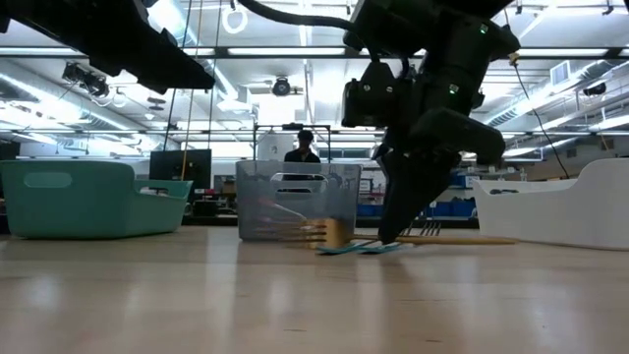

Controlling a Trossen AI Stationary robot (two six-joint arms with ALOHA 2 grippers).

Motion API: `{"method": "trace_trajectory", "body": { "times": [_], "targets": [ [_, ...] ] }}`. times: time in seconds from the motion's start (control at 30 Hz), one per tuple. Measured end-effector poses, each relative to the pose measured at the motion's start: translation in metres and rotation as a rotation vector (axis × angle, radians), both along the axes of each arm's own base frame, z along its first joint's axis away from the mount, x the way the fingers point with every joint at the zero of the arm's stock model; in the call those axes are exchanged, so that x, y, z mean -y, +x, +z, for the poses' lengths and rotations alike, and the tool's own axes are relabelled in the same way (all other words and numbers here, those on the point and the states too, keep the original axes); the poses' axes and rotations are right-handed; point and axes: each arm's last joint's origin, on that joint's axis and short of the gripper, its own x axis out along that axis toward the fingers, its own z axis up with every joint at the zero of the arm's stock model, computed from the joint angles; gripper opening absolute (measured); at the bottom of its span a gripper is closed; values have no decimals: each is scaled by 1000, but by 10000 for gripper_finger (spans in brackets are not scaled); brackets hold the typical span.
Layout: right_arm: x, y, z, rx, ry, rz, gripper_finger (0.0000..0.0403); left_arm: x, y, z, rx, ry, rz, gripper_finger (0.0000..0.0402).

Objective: Sort silverware by color (type)
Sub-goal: Put the gold fork into the white bin

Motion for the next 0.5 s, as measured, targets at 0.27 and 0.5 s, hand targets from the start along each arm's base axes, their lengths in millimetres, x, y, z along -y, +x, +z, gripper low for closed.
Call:
{"method": "trace_trajectory", "body": {
  "times": [0.27, 0.5],
  "targets": [
    [-1, -5, 7, -30, 27, -16, 12, -1, 2, 3, 43, -95, 51, 149],
    [-2, -8, 17, -110, 13, -32, 9, -1, 2, 3, 44, -95, 51, 149]
  ]
}}
